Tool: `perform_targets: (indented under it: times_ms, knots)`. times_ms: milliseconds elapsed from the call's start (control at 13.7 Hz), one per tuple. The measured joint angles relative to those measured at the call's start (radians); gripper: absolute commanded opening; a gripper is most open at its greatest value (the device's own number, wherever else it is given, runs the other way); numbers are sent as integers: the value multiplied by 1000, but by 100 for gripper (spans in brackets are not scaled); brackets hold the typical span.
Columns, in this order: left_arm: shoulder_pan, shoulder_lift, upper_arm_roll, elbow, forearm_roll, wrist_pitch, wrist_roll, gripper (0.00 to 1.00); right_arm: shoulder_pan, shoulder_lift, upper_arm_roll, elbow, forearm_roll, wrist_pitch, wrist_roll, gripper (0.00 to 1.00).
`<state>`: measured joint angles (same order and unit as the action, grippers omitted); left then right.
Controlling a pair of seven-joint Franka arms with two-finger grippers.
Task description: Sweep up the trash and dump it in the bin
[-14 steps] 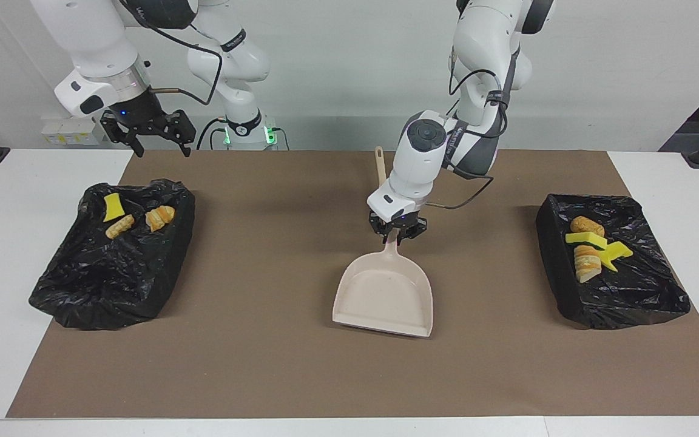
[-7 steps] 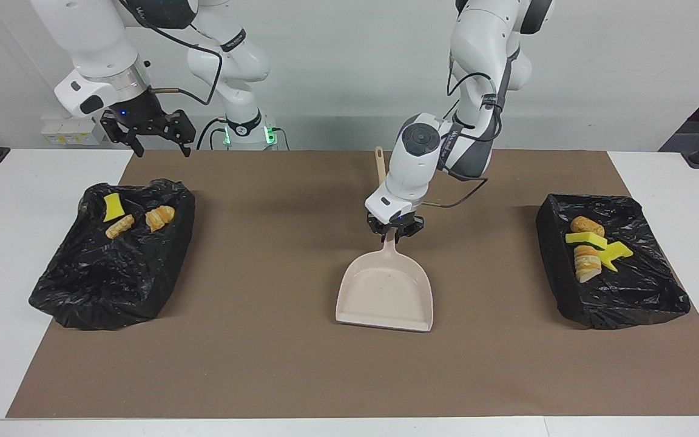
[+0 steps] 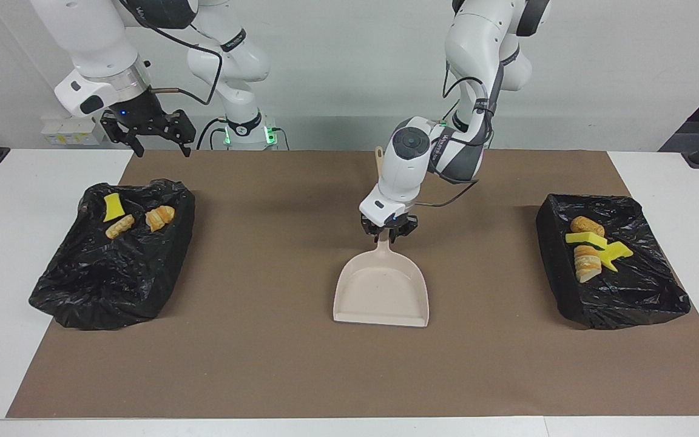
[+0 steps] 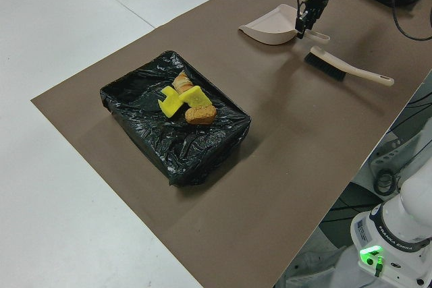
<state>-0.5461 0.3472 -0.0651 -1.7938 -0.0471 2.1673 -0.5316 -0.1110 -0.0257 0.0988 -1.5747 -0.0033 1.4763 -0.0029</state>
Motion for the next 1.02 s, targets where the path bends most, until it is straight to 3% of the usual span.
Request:
perform_targets:
  times_ms: [583,1020]
  knots:
    - [206,-127,12,6,0,-133,24,100,0,0,0,0,0,0,0,100]
    - [412,-228,15,3,0,-282,414,100,0,0,0,0,0,0,0,100]
